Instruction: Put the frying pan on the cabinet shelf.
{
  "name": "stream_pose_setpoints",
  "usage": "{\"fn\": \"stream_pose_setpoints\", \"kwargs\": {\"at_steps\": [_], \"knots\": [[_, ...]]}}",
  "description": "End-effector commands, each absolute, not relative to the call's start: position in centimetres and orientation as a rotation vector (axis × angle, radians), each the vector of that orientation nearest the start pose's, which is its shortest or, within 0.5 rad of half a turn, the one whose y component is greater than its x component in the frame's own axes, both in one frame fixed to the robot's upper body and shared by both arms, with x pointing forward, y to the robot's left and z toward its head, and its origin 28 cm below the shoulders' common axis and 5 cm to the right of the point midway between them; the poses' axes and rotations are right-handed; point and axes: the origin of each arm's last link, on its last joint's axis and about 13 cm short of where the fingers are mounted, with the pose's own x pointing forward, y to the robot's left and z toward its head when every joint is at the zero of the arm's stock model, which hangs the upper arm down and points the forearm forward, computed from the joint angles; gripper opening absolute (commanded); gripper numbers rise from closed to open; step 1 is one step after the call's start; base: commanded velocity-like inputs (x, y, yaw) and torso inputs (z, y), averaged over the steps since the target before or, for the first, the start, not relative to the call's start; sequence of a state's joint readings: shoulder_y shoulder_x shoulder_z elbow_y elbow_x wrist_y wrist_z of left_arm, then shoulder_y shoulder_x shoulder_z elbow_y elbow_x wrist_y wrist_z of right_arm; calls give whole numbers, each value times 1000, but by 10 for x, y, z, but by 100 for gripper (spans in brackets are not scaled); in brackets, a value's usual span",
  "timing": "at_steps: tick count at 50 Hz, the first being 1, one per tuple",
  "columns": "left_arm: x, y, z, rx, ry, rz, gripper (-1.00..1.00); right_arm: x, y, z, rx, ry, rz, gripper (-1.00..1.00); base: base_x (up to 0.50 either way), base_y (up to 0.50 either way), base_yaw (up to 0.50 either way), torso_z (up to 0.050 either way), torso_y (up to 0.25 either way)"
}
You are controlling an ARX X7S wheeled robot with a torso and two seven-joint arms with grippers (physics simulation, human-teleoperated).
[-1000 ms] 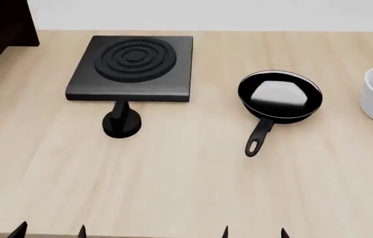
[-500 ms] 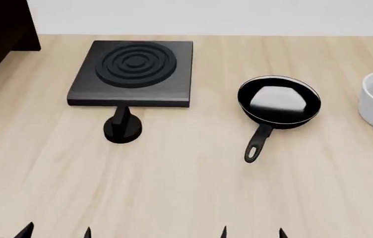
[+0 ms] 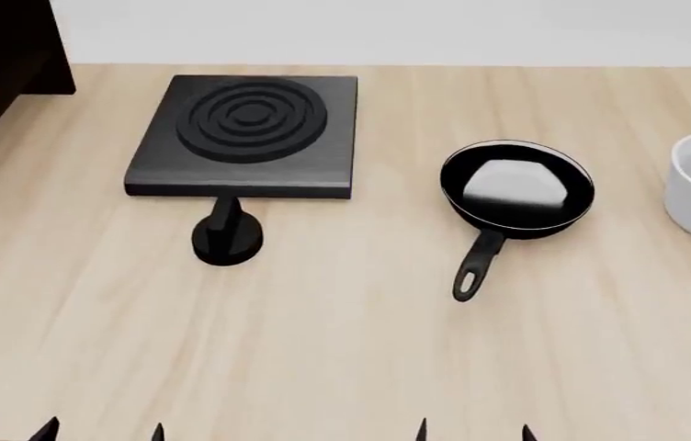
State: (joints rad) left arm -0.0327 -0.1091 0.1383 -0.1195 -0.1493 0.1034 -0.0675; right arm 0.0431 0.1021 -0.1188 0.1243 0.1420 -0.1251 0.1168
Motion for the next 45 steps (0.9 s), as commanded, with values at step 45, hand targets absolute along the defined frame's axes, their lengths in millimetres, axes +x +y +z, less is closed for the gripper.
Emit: {"fn": "stream_pose_setpoints", "kwargs": {"at_steps": [45], "knots": [[212,202,10,-47,9,-60,100,214,-98,13,3,-90,-10,100,396,158,0,0,0]]}}
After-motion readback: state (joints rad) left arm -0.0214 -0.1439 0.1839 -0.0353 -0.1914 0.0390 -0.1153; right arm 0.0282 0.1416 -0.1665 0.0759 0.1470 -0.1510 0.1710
